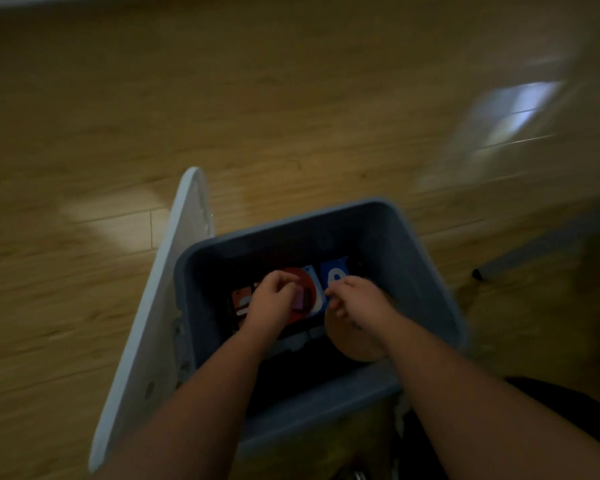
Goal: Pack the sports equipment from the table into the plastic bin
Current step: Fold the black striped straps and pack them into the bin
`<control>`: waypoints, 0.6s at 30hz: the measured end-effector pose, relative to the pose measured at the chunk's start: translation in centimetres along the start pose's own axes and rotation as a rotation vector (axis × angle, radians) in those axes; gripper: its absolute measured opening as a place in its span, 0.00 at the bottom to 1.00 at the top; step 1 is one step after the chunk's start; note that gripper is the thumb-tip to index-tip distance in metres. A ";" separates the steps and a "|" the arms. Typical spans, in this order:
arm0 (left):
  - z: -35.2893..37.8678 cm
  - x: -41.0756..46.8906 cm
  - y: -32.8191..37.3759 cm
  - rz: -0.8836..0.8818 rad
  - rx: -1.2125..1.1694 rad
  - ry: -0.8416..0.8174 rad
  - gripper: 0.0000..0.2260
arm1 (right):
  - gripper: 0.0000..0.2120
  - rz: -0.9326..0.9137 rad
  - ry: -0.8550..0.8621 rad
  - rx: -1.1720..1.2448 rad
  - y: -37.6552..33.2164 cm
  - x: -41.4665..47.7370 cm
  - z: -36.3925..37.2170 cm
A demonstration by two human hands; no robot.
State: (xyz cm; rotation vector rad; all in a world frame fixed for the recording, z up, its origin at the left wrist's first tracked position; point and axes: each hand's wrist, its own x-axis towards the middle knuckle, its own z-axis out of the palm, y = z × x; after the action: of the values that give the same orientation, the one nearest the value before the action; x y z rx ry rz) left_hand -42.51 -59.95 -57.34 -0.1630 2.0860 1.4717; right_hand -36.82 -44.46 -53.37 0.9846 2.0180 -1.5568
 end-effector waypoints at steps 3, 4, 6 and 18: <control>0.1 -2.9 5.1 0.090 -0.006 -0.058 0.08 | 0.14 -0.054 0.065 0.066 -2.6 -4.8 -2.5; 0.2 -4.6 7.1 0.131 -0.012 -0.075 0.07 | 0.14 -0.081 0.098 0.091 -3.4 -7.3 -3.5; 0.4 -7.3 10.4 0.195 -0.022 -0.100 0.07 | 0.13 -0.127 0.134 0.133 -4.6 -10.7 -4.7; 8.4 -31.3 30.2 0.663 -0.108 -0.357 0.07 | 0.11 -0.671 0.523 0.388 -8.1 -38.7 -20.3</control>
State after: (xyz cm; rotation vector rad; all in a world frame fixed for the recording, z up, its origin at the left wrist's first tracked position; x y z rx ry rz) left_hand -25.85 -47.74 -18.12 0.7648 1.8392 1.8140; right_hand -14.91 -37.16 -15.43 0.9754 2.6561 -2.2922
